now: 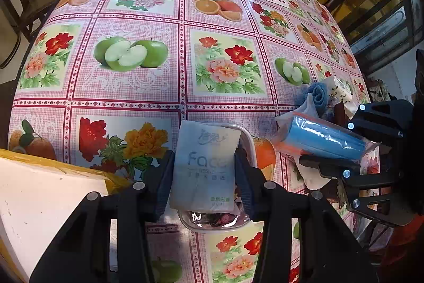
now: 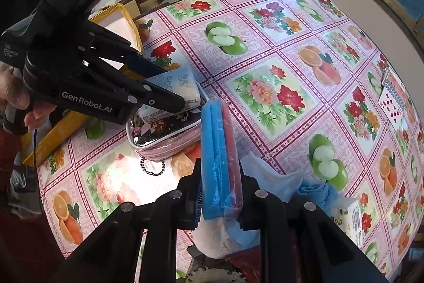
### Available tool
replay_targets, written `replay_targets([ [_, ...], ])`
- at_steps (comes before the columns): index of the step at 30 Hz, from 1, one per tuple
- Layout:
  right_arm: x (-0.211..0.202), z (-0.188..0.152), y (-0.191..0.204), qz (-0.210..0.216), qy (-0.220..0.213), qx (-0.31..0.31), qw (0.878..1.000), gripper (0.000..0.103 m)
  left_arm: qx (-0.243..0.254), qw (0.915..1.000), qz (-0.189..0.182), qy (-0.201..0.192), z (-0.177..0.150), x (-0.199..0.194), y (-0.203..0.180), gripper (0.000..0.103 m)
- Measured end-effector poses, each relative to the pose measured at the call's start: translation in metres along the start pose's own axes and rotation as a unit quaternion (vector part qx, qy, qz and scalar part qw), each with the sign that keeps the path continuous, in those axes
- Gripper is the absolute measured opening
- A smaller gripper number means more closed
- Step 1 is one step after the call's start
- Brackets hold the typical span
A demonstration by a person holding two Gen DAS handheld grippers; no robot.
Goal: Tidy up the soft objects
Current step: 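Grasp the white 'Face' tissue pack with the left tool while the right tool grasps the blue bag bundle, then lower both held items into the cardboard box and open both tools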
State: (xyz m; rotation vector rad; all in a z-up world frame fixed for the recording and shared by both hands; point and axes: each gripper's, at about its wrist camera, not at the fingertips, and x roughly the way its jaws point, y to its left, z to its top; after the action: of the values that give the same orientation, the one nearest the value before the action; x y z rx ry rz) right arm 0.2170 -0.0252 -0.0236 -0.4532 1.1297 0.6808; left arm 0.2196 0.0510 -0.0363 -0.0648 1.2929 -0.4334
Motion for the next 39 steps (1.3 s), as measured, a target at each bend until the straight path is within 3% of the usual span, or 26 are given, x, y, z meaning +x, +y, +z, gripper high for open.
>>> replay_targets([
  [9, -0.033, -0.001, 0.018, 0.016, -0.047, 0.035, 0.998, 0.02, -0.008, 0.9989, 0.007, -0.046, -0.014, -0.045, 0.006, 0.041],
  [15, -0.046, 0.021, 0.068, 0.068, -0.08, 0.032, 0.994, 0.02, -0.051, 0.9936, 0.044, -0.091, -0.049, -0.094, 0.042, 0.041],
  [20, -0.025, 0.059, 0.116, 0.095, -0.093, 0.036, 0.991, 0.021, -0.097, 0.9857, 0.086, -0.108, -0.087, -0.113, 0.083, 0.041],
  [27, 0.025, 0.094, 0.161, 0.065, -0.082, 0.05, 0.993, 0.021, -0.129, 0.9783, 0.115, -0.114, -0.12, -0.105, 0.111, 0.041],
  [30, 0.038, 0.097, 0.175, 0.038, -0.081, 0.045, 0.995, 0.024, -0.13, 0.971, 0.143, -0.141, -0.13, -0.106, 0.109, 0.041],
  [34, 0.036, 0.09, 0.185, 0.049, -0.085, 0.045, 0.994, 0.027, -0.123, 0.9579, 0.184, -0.183, -0.142, -0.11, 0.103, 0.041],
  [39, 0.009, 0.077, 0.182, 0.056, -0.12, 0.057, 0.989, 0.043, -0.117, 0.9406, 0.221, -0.23, -0.15, -0.118, 0.094, 0.044],
])
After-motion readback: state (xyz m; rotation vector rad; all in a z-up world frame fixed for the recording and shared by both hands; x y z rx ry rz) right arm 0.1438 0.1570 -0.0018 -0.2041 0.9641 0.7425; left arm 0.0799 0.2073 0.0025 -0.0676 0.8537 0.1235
